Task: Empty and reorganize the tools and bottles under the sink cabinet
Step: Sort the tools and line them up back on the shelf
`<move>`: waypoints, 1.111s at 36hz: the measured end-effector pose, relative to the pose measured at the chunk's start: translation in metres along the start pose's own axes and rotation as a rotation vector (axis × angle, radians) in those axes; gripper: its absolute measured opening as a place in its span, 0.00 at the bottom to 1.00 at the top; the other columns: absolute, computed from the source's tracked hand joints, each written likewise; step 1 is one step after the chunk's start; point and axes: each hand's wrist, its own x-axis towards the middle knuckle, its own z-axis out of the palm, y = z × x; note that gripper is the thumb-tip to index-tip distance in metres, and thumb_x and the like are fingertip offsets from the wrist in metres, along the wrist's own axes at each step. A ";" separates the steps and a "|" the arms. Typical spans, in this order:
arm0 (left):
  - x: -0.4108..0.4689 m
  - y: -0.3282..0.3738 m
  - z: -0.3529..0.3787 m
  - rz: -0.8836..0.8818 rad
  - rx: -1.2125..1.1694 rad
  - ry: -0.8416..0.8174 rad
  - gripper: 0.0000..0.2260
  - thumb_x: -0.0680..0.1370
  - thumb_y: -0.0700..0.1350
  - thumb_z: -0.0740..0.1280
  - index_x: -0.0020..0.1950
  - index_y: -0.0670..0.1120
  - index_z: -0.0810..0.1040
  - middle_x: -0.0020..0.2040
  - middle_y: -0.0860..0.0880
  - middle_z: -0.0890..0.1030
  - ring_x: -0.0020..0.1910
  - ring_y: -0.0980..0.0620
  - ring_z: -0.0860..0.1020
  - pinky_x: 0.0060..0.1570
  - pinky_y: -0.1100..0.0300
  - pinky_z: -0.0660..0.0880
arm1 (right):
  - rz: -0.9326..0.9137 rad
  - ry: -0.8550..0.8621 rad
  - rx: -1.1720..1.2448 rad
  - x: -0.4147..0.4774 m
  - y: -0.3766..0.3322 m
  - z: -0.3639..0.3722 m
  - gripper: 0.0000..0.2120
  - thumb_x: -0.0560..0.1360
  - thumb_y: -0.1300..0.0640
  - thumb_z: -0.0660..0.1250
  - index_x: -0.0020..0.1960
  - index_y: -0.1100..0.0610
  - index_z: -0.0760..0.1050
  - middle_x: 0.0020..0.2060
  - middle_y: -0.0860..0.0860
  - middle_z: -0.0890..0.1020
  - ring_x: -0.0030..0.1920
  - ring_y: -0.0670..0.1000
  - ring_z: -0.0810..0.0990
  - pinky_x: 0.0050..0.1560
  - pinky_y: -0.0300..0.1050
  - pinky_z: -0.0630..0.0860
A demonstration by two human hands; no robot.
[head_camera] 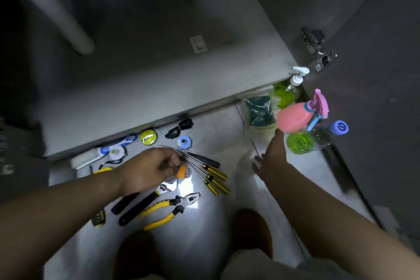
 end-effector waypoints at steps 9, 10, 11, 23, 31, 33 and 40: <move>-0.098 0.003 -0.071 -0.199 0.470 -0.178 0.11 0.80 0.55 0.66 0.61 0.56 0.76 0.52 0.58 0.79 0.50 0.57 0.77 0.51 0.64 0.72 | -0.120 -0.584 -0.822 -0.081 -0.007 0.021 0.14 0.78 0.52 0.68 0.60 0.59 0.78 0.49 0.57 0.84 0.47 0.56 0.84 0.54 0.54 0.83; -0.107 0.003 -0.077 -0.217 0.496 -0.181 0.12 0.80 0.55 0.66 0.62 0.55 0.76 0.55 0.56 0.81 0.51 0.55 0.78 0.51 0.64 0.72 | -0.204 -0.626 -0.941 -0.095 -0.015 0.027 0.14 0.79 0.51 0.68 0.61 0.57 0.78 0.51 0.56 0.84 0.48 0.55 0.85 0.51 0.53 0.83; -0.115 0.003 -0.082 -0.235 0.519 -0.182 0.12 0.81 0.54 0.66 0.63 0.54 0.76 0.57 0.54 0.81 0.53 0.54 0.78 0.50 0.64 0.71 | -0.286 -0.664 -1.060 -0.107 -0.024 0.033 0.13 0.79 0.50 0.67 0.61 0.54 0.78 0.52 0.56 0.84 0.49 0.54 0.85 0.47 0.49 0.83; -0.116 -0.052 -0.083 -0.295 0.552 -0.173 0.18 0.81 0.56 0.63 0.70 0.54 0.73 0.66 0.50 0.77 0.63 0.49 0.77 0.61 0.57 0.74 | -0.545 -0.714 -2.150 -0.157 -0.059 0.104 0.16 0.81 0.49 0.65 0.68 0.45 0.73 0.61 0.51 0.79 0.55 0.51 0.82 0.54 0.48 0.80; -0.063 -0.100 -0.047 -0.260 0.541 -0.170 0.31 0.82 0.44 0.62 0.82 0.57 0.53 0.80 0.48 0.56 0.74 0.45 0.68 0.64 0.58 0.69 | -0.912 -0.853 -2.449 -0.103 0.017 0.140 0.20 0.82 0.52 0.62 0.72 0.58 0.70 0.68 0.58 0.73 0.66 0.58 0.74 0.63 0.44 0.69; -0.050 -0.112 -0.036 -0.261 0.542 -0.144 0.34 0.81 0.42 0.61 0.83 0.58 0.48 0.83 0.49 0.51 0.78 0.45 0.63 0.66 0.57 0.69 | -0.933 -0.862 -2.456 -0.085 0.032 0.143 0.24 0.82 0.51 0.63 0.75 0.55 0.64 0.69 0.59 0.67 0.67 0.59 0.72 0.66 0.46 0.70; -0.022 -0.151 -0.002 -0.381 0.411 0.064 0.35 0.77 0.40 0.64 0.81 0.57 0.55 0.81 0.44 0.53 0.69 0.39 0.74 0.58 0.50 0.74 | -1.242 -0.714 -2.405 -0.031 0.066 0.148 0.23 0.80 0.57 0.65 0.73 0.56 0.66 0.70 0.60 0.66 0.60 0.61 0.76 0.56 0.55 0.77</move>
